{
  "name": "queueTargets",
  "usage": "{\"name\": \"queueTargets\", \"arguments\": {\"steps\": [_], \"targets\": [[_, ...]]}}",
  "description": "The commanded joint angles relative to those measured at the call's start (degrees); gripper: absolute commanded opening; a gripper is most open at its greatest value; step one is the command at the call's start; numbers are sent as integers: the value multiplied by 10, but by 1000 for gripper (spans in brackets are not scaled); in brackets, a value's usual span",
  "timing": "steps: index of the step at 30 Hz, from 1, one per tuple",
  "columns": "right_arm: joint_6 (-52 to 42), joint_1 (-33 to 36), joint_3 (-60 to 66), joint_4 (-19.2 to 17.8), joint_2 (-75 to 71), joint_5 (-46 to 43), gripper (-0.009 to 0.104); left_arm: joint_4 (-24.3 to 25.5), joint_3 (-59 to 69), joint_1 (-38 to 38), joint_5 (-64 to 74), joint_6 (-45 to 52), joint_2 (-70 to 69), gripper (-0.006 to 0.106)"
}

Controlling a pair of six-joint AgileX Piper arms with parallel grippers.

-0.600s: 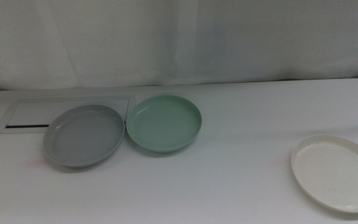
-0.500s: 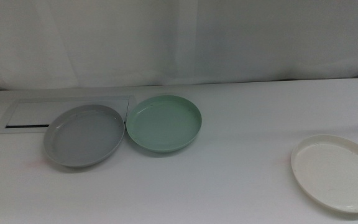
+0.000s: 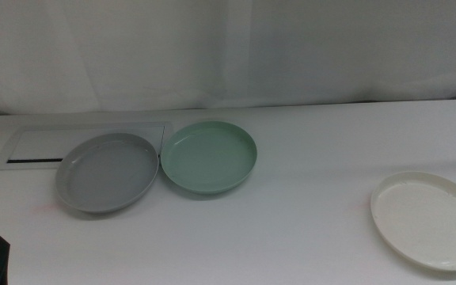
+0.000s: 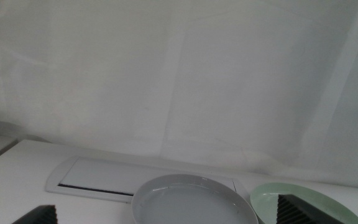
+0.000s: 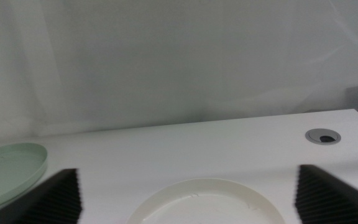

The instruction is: Stack the three bowls on top of each other.

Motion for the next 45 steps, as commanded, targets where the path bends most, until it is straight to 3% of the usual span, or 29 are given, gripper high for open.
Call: {"name": "queueTargets", "arguments": {"steps": [1, 3, 10, 17, 27, 45], "targets": [[2, -1, 23, 3, -20, -9, 98, -1, 22, -3, -5, -7, -21, 93], [1, -1, 23, 3, -20, -8, 103, -1, 22, -3, -5, -7, -21, 93], [1, -1, 23, 3, -20, -22, 103, -20, -5, -4, -9, -8, -21, 93], [1, -1, 23, 3, -20, -30, 103, -20, -137, -4, 112, 27, 2, 93], [1, -1, 23, 3, -20, -30, 103, -18, -339, -4, 293, 67, 246, 93], [1, -1, 23, 3, -20, -32, 103, -8, -630, -4, 382, 88, 735, 93]]}}
